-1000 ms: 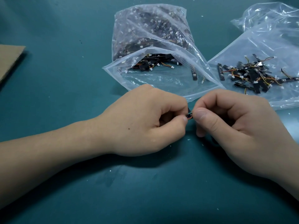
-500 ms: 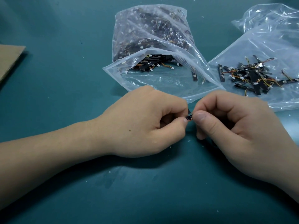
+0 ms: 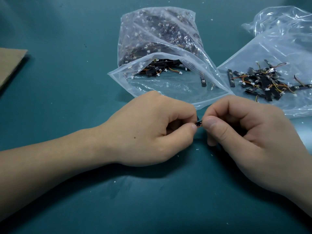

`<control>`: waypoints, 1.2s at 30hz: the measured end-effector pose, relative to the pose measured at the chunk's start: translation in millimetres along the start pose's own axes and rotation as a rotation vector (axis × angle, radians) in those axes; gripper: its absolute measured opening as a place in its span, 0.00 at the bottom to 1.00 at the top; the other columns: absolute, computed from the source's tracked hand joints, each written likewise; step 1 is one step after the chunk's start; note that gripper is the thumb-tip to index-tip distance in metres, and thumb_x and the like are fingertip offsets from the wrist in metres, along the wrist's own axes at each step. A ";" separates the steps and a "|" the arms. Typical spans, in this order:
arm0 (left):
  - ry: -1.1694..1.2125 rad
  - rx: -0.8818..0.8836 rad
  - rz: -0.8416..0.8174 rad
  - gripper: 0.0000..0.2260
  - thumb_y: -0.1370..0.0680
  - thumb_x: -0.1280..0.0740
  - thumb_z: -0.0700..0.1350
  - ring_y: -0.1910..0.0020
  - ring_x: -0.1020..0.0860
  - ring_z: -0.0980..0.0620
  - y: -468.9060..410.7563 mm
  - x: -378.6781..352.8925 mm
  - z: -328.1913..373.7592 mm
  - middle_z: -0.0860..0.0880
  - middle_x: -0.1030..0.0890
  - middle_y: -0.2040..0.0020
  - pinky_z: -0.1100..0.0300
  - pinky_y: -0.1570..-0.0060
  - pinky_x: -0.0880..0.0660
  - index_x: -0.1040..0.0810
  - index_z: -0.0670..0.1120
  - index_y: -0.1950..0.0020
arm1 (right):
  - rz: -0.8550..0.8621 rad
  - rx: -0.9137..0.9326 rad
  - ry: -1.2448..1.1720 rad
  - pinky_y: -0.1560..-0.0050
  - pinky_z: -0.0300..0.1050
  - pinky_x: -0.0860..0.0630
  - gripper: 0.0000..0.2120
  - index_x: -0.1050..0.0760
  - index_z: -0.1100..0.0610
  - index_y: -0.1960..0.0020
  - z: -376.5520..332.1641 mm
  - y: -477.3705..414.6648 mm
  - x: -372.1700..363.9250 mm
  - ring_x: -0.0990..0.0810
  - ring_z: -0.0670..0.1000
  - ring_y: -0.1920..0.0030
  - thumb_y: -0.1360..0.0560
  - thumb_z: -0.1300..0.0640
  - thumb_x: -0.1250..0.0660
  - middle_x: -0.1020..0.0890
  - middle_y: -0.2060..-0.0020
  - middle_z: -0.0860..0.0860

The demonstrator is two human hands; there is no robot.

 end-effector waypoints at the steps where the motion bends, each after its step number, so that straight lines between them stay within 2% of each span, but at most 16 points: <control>1: 0.008 0.000 0.002 0.10 0.22 0.35 0.47 0.72 0.29 0.54 0.2 0.4 -0.3 0.54 0.29 0.73 0.63 0.70 0.34 0.27 0.53 0.63 | 0.011 -0.006 -0.006 0.69 0.31 0.31 0.08 0.23 0.46 0.56 0.3 0.2 0.2 0.22 0.47 0.71 0.21 0.45 0.36 0.18 0.68 0.44; 7: 0.057 -0.033 0.021 0.09 0.21 0.34 0.45 0.72 0.29 0.56 1.3 3.3 0.6 0.56 0.29 0.73 0.67 0.69 0.36 0.25 0.51 0.61 | 0.037 -0.010 -0.018 0.70 0.35 0.30 0.09 0.24 0.45 0.57 0.2 1.2 1.2 0.23 0.49 0.72 0.21 0.44 0.36 0.18 0.69 0.45; 11: 0.120 -0.064 0.022 0.11 0.22 0.35 0.38 0.72 0.34 0.56 3.0 5.5 -0.2 0.53 0.33 0.73 0.67 0.68 0.37 0.29 0.46 0.64 | -0.050 0.045 -0.131 0.69 0.44 0.28 0.15 0.23 0.50 0.60 0.4 2.3 5.2 0.24 0.50 0.71 0.18 0.47 0.41 0.20 0.69 0.49; 13: 0.138 -0.086 -0.018 0.10 0.23 0.36 0.37 0.71 0.35 0.54 4.0 5.7 -0.1 0.52 0.34 0.73 0.66 0.69 0.37 0.29 0.43 0.65 | -0.120 0.101 -0.113 0.68 0.40 0.29 0.16 0.22 0.51 0.62 -1.6 2.3 4.7 0.23 0.49 0.70 0.18 0.50 0.41 0.21 0.69 0.48; 18: 0.140 -0.149 -0.049 0.06 0.22 0.35 0.38 0.71 0.32 0.51 5.2 6.7 -0.3 0.52 0.30 0.72 0.62 0.69 0.34 0.23 0.42 0.59 | -0.244 0.153 -0.044 0.69 0.34 0.33 0.10 0.24 0.51 0.62 -2.3 2.0 3.0 0.27 0.45 0.72 0.23 0.51 0.36 0.24 0.72 0.45; 21: 0.199 -0.140 0.058 0.09 0.21 0.38 0.45 0.71 0.31 0.54 6.5 8.7 0.6 0.54 0.29 0.71 0.64 0.68 0.35 0.22 0.41 0.53 | -0.209 0.178 -0.027 0.70 0.35 0.33 0.10 0.24 0.51 0.63 -1.9 3.7 3.8 0.27 0.45 0.73 0.23 0.52 0.35 0.25 0.72 0.46; 23: 0.226 -0.061 0.242 0.12 0.20 0.41 0.46 0.71 0.31 0.58 4.5 11.5 -3.5 0.57 0.30 0.71 0.66 0.66 0.36 0.22 0.39 0.54 | -0.039 0.153 -0.129 0.71 0.35 0.33 0.11 0.23 0.50 0.60 -0.6 5.2 4.6 0.27 0.45 0.73 0.20 0.51 0.35 0.22 0.70 0.47; 25: 0.156 0.044 0.358 0.11 0.20 0.38 0.44 0.71 0.32 0.58 2.1 11.2 -8.3 0.56 0.31 0.71 0.67 0.67 0.36 0.24 0.41 0.60 | 0.235 0.061 -0.343 0.74 0.35 0.34 0.11 0.19 0.47 0.50 2.8 4.4 7.7 0.29 0.47 0.77 0.14 0.48 0.38 0.17 0.64 0.49; 27: 0.018 0.118 0.338 0.09 0.23 0.36 0.47 0.72 0.30 0.56 2.8 6.1 -8.5 0.53 0.29 0.73 0.60 0.68 0.33 0.25 0.48 0.63 | 0.341 -0.042 -0.408 0.76 0.34 0.35 0.12 0.19 0.48 0.42 8.4 1.2 8.4 0.31 0.49 0.80 0.14 0.50 0.41 0.15 0.62 0.51; 29: -0.186 0.170 0.259 0.07 0.26 0.38 0.55 0.72 0.29 0.54 6.5 -0.9 -5.0 0.54 0.28 0.73 0.57 0.69 0.32 0.27 0.54 0.60 | 0.244 -0.056 -0.286 0.73 0.33 0.33 0.11 0.17 0.49 0.43 11.1 0.6 4.8 0.29 0.46 0.78 0.16 0.53 0.39 0.14 0.63 0.49; 31: -0.414 0.194 0.181 0.10 0.28 0.40 0.61 0.71 0.28 0.53 8.9 -4.9 -1.9 0.54 0.28 0.73 0.57 0.70 0.33 0.28 0.57 0.56 | 0.071 0.052 -0.064 0.66 0.29 0.30 0.09 0.16 0.48 0.45 3.7 2.9 -0.8 0.21 0.41 0.71 0.18 0.53 0.35 0.15 0.63 0.42; 33: -0.502 0.161 0.133 0.10 0.28 0.40 0.61 0.69 0.27 0.49 8.0 -5.1 -1.0 0.55 0.29 0.72 0.57 0.71 0.33 0.28 0.57 0.53 | -0.027 0.137 0.090 0.61 0.29 0.27 0.09 0.16 0.46 0.46 -2.7 5.1 -4.4 0.17 0.39 0.63 0.19 0.51 0.35 0.16 0.61 0.37; 36: -0.491 0.099 0.117 0.06 0.24 0.39 0.58 0.69 0.27 0.49 7.5 -4.0 -2.3 0.56 0.29 0.71 0.56 0.71 0.32 0.28 0.57 0.53 | 0.016 0.116 0.082 0.65 0.36 0.27 0.06 0.18 0.44 0.46 -0.5 6.4 -3.6 0.19 0.46 0.67 0.20 0.50 0.33 0.17 0.64 0.43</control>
Point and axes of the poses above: each hand's wrist, its own y-axis away from the middle knuckle, its own x-axis out of the back of the hand, z = x × y, the point moved 2 cm from there along -y, towards the middle knuckle
